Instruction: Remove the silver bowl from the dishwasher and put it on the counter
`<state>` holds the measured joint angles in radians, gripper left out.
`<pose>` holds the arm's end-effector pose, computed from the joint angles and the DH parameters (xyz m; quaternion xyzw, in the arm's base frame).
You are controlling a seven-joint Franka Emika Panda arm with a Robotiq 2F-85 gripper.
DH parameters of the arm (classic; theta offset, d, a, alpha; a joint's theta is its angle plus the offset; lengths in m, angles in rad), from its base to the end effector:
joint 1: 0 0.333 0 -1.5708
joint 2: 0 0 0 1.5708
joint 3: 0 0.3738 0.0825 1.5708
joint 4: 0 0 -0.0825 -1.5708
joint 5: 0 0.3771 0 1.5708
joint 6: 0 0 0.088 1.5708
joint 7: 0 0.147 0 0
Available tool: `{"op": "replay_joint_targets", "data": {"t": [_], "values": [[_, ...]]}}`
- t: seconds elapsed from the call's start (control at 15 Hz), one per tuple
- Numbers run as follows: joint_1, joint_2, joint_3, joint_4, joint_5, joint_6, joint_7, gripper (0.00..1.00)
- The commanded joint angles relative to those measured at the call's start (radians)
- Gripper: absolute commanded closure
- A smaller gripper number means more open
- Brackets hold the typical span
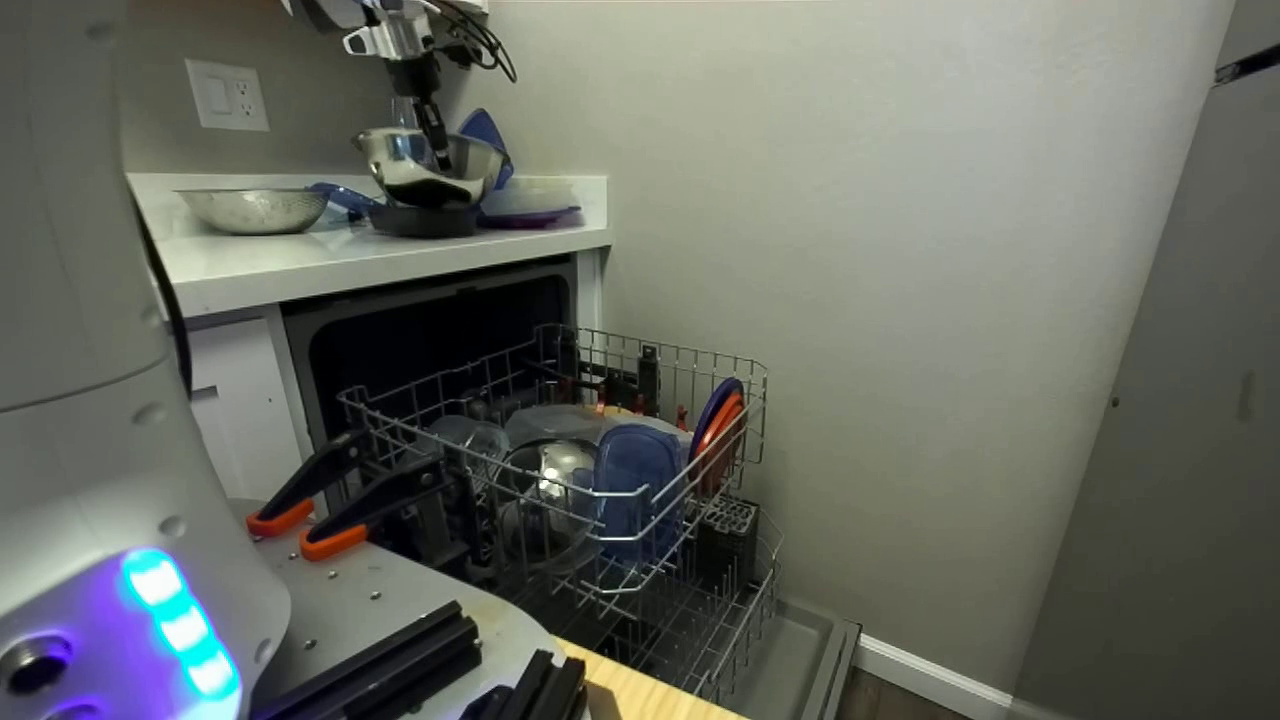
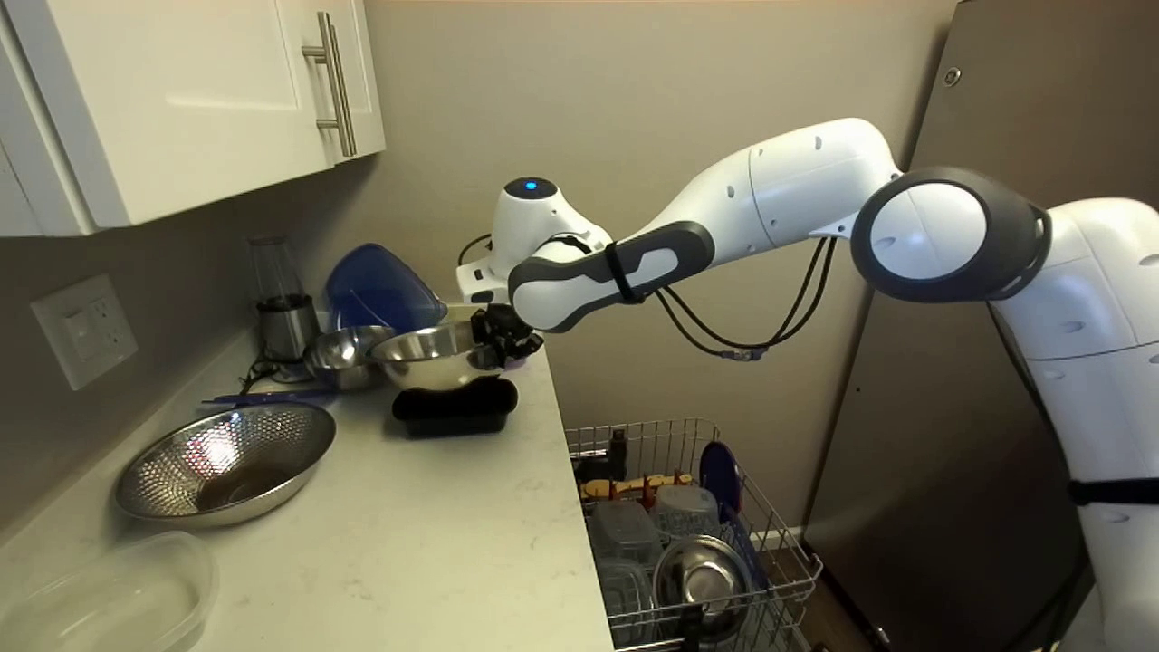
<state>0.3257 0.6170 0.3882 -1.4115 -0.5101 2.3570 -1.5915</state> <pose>0.6525 0.4449 0.4134 0.3117 0.9254 0.1232 0.1769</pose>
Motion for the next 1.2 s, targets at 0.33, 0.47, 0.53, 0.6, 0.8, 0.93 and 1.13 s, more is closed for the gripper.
{"op": "replay_joint_targets", "data": {"t": [0.33, 0.47, 0.53, 0.6, 0.8, 0.93, 1.13], "values": [[0.065, 0.01, -0.094, -0.015, 0.038, 0.101, 0.004, 0.98], [0.064, 0.009, -0.091, -0.014, 0.047, 0.109, -0.004, 0.98], [0.06, 0.008, -0.083, -0.014, 0.059, 0.113, -0.014, 0.98], [0.055, 0.008, -0.071, -0.015, 0.077, 0.116, -0.03, 0.98], [0.058, 0.01, -0.05, -0.022, 0.109, 0.113, -0.063, 0.98], [0.053, 0.01, -0.034, -0.023, 0.135, 0.108, -0.081, 0.98], [0.037, 0.006, -0.012, -0.034, 0.128, 0.11, -0.073, 0.98]]}}
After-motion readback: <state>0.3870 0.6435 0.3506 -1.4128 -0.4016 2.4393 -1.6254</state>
